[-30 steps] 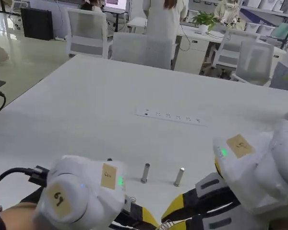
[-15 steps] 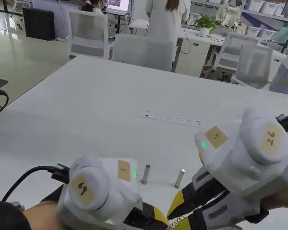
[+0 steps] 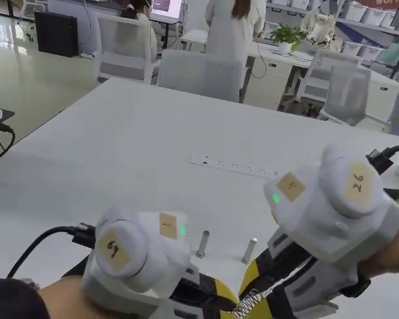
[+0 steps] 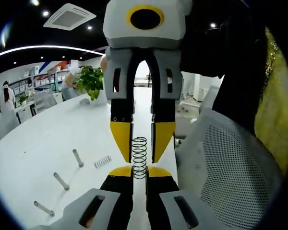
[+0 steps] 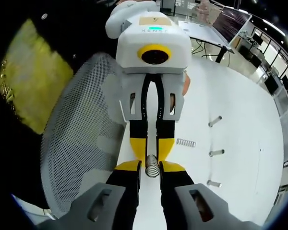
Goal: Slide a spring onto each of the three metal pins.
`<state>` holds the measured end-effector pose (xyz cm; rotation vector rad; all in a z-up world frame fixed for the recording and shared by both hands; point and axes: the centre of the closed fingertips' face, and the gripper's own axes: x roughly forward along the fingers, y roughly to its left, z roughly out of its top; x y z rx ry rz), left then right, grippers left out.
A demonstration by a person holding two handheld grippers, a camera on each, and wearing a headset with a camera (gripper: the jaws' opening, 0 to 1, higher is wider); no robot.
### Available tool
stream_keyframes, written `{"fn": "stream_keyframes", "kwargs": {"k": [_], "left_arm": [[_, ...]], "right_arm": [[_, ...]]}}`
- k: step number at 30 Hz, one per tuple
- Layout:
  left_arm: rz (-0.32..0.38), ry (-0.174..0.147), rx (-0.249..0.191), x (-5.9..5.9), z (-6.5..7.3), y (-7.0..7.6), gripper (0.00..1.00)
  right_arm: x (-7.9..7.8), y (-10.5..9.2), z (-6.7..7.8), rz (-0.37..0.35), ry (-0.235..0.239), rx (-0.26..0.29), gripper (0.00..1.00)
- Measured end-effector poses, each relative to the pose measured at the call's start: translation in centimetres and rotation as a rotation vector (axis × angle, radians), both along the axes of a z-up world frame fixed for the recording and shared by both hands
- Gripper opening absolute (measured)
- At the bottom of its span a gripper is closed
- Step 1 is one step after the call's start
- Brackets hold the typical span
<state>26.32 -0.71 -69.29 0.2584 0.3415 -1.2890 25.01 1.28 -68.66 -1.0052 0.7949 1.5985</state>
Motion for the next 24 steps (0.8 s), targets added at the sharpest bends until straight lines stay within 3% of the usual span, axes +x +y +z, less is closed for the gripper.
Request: {"fn": "stream_keyframes", "kwargs": {"k": [15, 24], "left_arm": [[-0.007, -0.015, -0.013, -0.04, 0.41, -0.11, 0.01], [0.000, -0.006, -0.018, 0.05, 0.37, -0.07, 0.01]], "right_arm": [[0.01, 0.02, 0.11, 0.028, -0.007, -0.026, 0.09], [0.07, 0.09, 0.05, 0.041, -0.014, -0.044, 0.08]]}}
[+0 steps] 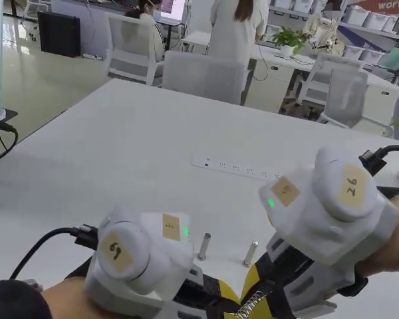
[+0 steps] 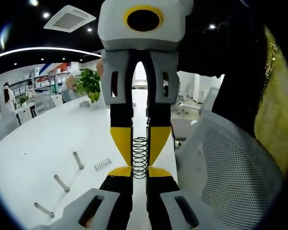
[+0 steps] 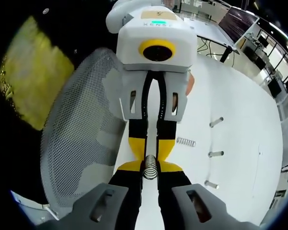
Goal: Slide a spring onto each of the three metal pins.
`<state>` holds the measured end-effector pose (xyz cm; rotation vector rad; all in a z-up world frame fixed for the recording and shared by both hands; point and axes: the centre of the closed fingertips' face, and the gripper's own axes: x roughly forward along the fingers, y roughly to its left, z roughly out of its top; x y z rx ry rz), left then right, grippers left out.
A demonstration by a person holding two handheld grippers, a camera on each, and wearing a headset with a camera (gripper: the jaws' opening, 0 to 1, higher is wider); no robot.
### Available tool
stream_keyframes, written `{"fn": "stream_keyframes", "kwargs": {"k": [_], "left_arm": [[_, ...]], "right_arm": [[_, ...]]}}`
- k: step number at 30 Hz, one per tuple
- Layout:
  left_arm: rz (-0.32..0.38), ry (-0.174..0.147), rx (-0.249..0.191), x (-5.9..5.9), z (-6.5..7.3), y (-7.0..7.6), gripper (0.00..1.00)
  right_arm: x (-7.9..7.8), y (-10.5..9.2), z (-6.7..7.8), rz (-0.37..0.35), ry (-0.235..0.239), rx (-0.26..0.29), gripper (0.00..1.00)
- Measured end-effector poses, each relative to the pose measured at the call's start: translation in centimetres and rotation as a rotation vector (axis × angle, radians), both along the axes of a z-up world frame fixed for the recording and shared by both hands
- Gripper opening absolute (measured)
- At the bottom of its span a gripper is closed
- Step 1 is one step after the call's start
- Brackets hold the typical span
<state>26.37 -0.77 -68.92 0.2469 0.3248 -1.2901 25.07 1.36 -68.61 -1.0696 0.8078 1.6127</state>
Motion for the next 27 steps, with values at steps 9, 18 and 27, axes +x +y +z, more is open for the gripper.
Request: {"fn": "stream_keyframes", "kwargs": {"k": [9, 18, 27], "left_arm": [[0.021, 0.002, 0.003, 0.4, -0.1, -0.1, 0.06], [0.023, 0.019, 0.021, 0.2, -0.6, -0.1, 0.18], [0.063, 0.029, 0.034, 0.3, -0.2, 1.3, 0.22]], "right_arm": [[0.4, 0.0, -0.1, -0.006, -0.009, -0.004, 0.08], [0.4, -0.1, -0.2, -0.005, -0.010, -0.018, 0.08], [1.1, -0.3, 0.3, -0.018, -0.011, -0.026, 0.08]]}}
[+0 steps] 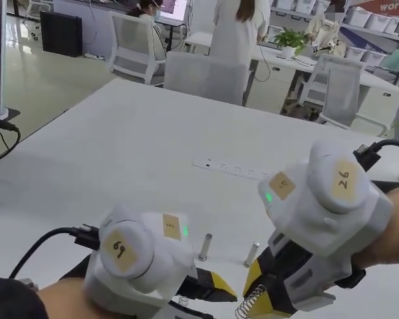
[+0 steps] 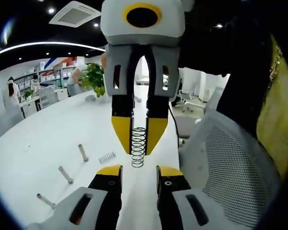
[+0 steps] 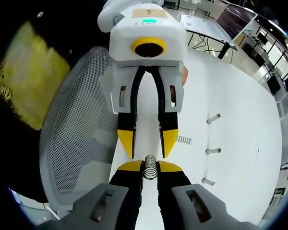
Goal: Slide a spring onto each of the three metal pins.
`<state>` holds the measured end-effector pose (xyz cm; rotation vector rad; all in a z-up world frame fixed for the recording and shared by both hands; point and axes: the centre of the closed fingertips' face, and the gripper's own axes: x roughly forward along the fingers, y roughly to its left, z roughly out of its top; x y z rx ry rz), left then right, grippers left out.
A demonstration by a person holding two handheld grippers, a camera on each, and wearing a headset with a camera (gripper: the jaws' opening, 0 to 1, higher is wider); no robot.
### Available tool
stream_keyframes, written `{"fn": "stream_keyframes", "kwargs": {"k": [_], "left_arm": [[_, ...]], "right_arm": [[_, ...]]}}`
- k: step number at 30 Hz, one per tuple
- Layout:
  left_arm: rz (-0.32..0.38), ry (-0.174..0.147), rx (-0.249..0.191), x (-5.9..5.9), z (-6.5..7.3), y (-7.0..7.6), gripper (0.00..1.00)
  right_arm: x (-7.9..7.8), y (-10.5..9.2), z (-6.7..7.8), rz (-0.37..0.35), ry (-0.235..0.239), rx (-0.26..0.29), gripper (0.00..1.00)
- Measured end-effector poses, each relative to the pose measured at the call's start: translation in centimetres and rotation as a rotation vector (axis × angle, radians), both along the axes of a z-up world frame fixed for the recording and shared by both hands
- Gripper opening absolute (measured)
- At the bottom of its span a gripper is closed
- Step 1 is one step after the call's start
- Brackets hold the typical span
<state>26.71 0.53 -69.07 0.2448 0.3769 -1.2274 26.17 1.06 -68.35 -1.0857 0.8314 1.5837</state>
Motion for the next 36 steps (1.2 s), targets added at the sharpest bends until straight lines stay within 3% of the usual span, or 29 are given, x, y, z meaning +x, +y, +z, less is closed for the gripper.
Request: {"fn": "stream_keyframes", "kwargs": {"k": [6, 7, 8, 11, 16, 19, 20, 21, 24, 26, 36], "left_arm": [[0.089, 0.024, -0.011, 0.0, 1.5, 2.8, 0.24], [0.130, 0.033, -0.004, 0.1, 1.6, 3.7, 0.24], [0.161, 0.021, -0.003, 0.2, 1.9, 4.4, 0.24], [0.218, 0.039, -0.003, -0.1, 2.0, 6.0, 0.24], [0.308, 0.035, -0.028, -0.1, 2.7, 8.1, 0.28], [0.394, 0.029, 0.006, 0.3, 2.4, 9.9, 0.37], [0.437, -0.003, 0.012, 0.7, 2.7, 10.7, 0.40], [0.440, -0.010, 0.016, 0.6, 2.8, 11.0, 0.43], [0.507, 0.012, -0.010, 0.6, 3.1, 12.6, 0.51], [0.553, -0.002, -0.020, 0.7, 3.4, 13.7, 0.57], [0.639, -0.006, -0.055, -0.1, 4.0, 16.7, 0.76]], "right_arm": [[0.9, 0.3, 0.9, -0.001, -0.014, 0.007, 0.08], [1.2, 0.4, 1.1, -0.002, -0.018, 0.008, 0.08], [1.6, 0.6, 1.3, -0.002, -0.024, 0.010, 0.08], [2.3, 1.0, 1.8, -0.006, -0.022, 0.023, 0.08], [3.2, 1.5, 2.1, -0.006, -0.031, 0.025, 0.08], [3.9, 1.8, 2.3, -0.007, -0.041, 0.028, 0.08], [4.1, 1.9, 2.4, -0.010, -0.041, 0.029, 0.08], [4.4, 2.1, 2.5, -0.012, -0.042, 0.033, 0.08], [5.2, 2.6, 2.6, -0.020, -0.050, 0.042, 0.08], [5.6, 2.8, 2.6, -0.024, -0.050, 0.044, 0.08], [7.2, 4.1, 2.3, -0.022, -0.056, 0.044, 0.08]]}}
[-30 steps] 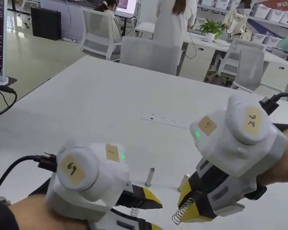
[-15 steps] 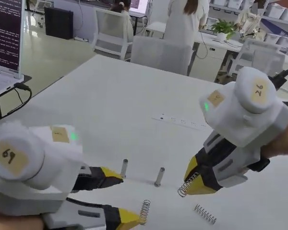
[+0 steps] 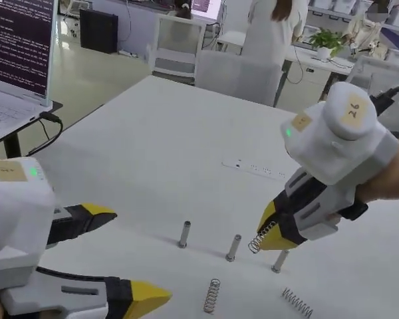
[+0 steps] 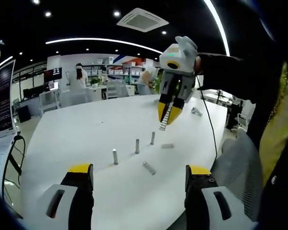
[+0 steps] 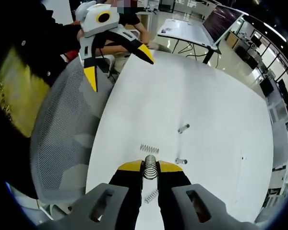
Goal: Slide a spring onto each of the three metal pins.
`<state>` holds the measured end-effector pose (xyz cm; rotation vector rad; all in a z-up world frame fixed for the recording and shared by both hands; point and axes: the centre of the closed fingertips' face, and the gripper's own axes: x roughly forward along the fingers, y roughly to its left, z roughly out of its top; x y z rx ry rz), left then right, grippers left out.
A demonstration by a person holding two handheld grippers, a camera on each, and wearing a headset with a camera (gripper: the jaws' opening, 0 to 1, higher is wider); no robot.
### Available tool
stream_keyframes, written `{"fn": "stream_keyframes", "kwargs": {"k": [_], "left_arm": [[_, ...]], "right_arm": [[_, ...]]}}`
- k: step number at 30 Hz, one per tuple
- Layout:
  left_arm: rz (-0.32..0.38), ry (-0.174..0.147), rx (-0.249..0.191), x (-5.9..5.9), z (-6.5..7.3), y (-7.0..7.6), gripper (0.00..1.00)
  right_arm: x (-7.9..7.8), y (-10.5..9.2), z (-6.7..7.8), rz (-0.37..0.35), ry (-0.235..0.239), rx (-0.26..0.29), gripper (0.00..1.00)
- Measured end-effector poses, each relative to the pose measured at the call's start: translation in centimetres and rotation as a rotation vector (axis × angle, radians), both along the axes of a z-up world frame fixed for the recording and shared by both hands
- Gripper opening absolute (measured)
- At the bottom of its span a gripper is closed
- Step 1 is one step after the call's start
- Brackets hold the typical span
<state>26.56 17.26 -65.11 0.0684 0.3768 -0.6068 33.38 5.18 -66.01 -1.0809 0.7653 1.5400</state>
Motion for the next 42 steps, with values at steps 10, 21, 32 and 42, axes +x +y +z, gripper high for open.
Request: {"fn": "stream_keyframes", "kwargs": {"k": [10, 21, 32, 42], "left_arm": [[0.031, -0.022, -0.014, 1.0, -1.1, 1.9, 0.85], [0.034, -0.032, -0.018, 2.3, -2.3, 1.4, 0.96], [0.023, -0.014, -0.027, 2.5, -2.7, 0.8, 0.94], [0.033, -0.012, -0.048, 2.7, -2.6, 0.7, 0.92]], "right_arm": [[2.1, 2.4, -0.1, -0.003, -0.012, 0.019, 0.08], [4.9, 5.3, -1.4, -0.040, -0.024, 0.033, 0.08], [5.9, 7.7, -1.2, 0.007, -0.035, 0.008, 0.08], [6.9, 9.6, 0.0, 0.078, -0.062, -0.025, 0.08]]}}
